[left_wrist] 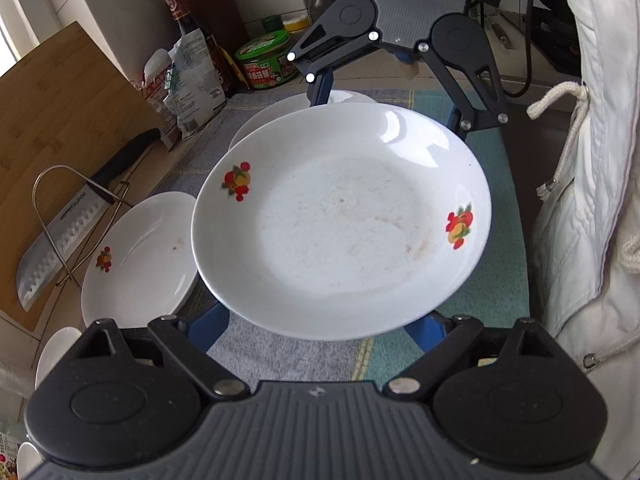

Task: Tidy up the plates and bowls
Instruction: 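Carry the large plate with both grippers and lower it onto the stained plate, then set the large plate down flat on the stained plate with both grippers, then open both grippers and withdraw upward from the plate stack, then move both grippers toward the white flower plate beside the knife rack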

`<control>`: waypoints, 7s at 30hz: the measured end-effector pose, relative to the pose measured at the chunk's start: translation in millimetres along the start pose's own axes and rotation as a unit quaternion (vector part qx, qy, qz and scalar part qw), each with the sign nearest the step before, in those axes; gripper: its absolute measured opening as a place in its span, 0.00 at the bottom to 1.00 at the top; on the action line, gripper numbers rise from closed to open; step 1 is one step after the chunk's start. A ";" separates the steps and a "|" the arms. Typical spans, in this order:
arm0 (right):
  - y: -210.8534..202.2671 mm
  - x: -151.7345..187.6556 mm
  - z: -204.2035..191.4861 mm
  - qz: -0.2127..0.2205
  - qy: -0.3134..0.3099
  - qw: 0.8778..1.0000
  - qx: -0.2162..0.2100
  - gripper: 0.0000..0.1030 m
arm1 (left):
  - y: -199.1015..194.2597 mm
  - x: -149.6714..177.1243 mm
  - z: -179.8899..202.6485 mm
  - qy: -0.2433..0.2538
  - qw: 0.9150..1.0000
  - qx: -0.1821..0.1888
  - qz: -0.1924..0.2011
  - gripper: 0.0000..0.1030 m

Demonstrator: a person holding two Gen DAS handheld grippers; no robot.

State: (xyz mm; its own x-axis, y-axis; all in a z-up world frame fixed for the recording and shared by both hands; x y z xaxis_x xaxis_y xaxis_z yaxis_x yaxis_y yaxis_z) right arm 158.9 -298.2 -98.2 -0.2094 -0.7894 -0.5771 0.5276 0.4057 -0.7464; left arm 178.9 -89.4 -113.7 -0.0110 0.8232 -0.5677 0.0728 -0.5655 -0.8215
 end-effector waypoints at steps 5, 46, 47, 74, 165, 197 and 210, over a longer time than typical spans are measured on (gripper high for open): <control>-8.8 12.0 8.4 -0.006 0.012 1.000 0.008 1.00 | 11.0 -13.6 -12.4 0.010 1.000 0.007 0.002 0.90; -21.4 85.2 68.0 -0.050 0.086 0.993 0.058 1.00 | 86.7 -86.7 -70.3 0.068 0.997 0.046 0.003 0.90; -21.7 84.6 68.7 -0.050 0.085 0.993 0.059 1.00 | 86.4 -87.0 -70.5 0.068 0.997 0.045 0.003 0.90; -0.3 90.3 86.8 -0.081 0.080 0.992 0.061 1.00 | 107.4 -93.0 -93.7 0.060 0.996 0.070 -0.010 0.90; -4.8 71.5 88.8 -0.159 0.052 0.984 0.059 1.00 | 60.1 -82.1 -86.6 -0.001 0.999 0.023 0.022 0.97; -31.3 53.5 65.0 -0.144 0.084 0.976 0.143 1.00 | 41.3 -68.3 -53.3 -0.213 0.972 -0.084 0.059 0.97; -24.7 -3.6 28.0 -0.087 0.120 0.978 0.145 1.00 | -2.0 -36.3 -38.8 -0.320 0.930 -0.176 0.049 0.97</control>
State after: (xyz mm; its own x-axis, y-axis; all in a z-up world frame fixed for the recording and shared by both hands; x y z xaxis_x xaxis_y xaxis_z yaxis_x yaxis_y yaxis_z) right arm 169.6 -318.3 -68.4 -0.4858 -0.6893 -0.5375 0.6710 0.1000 -0.7347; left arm 217.8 -116.2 -89.3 -0.5702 0.5066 -0.6467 0.4247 -0.4920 -0.7600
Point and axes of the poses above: each gripper's, at about its wrist camera, not at the fingertips, and y roughly the way its jaws point, z to its right, x to its underside, the point moved 3 cm from there along y, roughly the way its jaws point, and after that the axes turned 15 degrees about x, right-handed, at the moved point
